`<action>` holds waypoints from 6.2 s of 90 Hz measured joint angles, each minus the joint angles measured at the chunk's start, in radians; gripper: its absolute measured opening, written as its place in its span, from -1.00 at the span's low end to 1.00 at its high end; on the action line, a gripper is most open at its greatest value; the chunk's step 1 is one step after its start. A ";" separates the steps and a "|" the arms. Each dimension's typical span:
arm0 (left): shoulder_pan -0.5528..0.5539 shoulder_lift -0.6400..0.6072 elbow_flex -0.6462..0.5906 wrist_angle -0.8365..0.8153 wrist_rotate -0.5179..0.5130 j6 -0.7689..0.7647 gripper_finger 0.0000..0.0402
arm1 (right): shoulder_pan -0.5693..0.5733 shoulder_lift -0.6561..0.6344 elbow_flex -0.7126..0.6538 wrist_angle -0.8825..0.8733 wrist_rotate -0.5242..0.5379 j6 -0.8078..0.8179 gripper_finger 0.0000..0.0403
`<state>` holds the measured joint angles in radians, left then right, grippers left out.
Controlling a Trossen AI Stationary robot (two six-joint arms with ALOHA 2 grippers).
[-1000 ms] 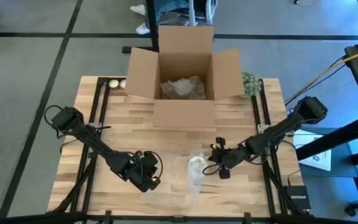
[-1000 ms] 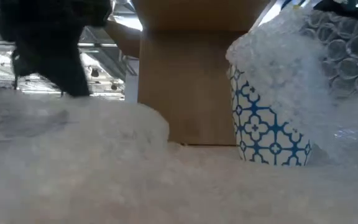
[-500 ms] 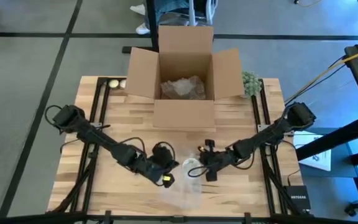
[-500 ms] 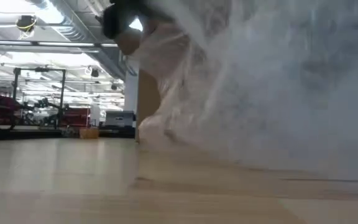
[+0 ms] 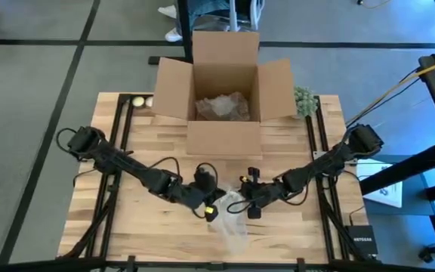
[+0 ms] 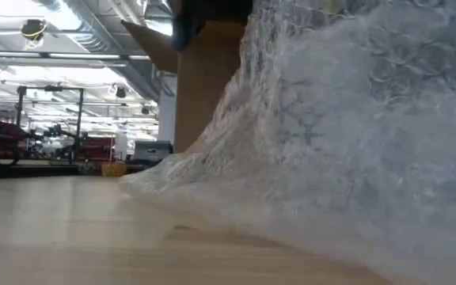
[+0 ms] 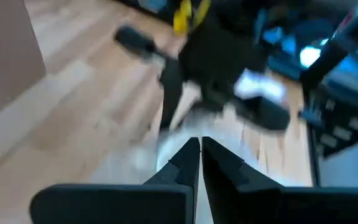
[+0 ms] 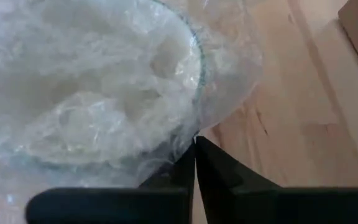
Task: Wrap mug
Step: Wrap the mug with the bubble wrap
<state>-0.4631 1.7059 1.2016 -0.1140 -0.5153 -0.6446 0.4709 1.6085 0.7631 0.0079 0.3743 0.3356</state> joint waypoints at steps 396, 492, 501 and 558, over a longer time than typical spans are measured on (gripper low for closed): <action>-0.016 0.107 0.041 0.180 -0.013 0.145 -1.00 | 0.045 0.084 0.206 -0.088 -0.077 -0.158 -1.00; 0.043 0.232 0.041 0.186 0.068 0.069 -1.00 | 0.031 0.010 0.365 -0.406 -0.012 -0.178 -1.00; 0.043 0.232 0.040 0.186 0.068 0.069 -1.00 | 0.016 0.067 0.342 -0.364 -0.049 -0.164 -1.00; -0.043 0.037 0.037 0.013 0.098 0.026 -1.00 | 0.006 0.151 0.316 -0.288 -0.078 -0.130 -1.00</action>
<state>-0.5058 1.7428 1.2388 -0.1010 -0.4171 -0.6189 0.4770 1.7596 1.0796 -0.2802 0.2961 0.2058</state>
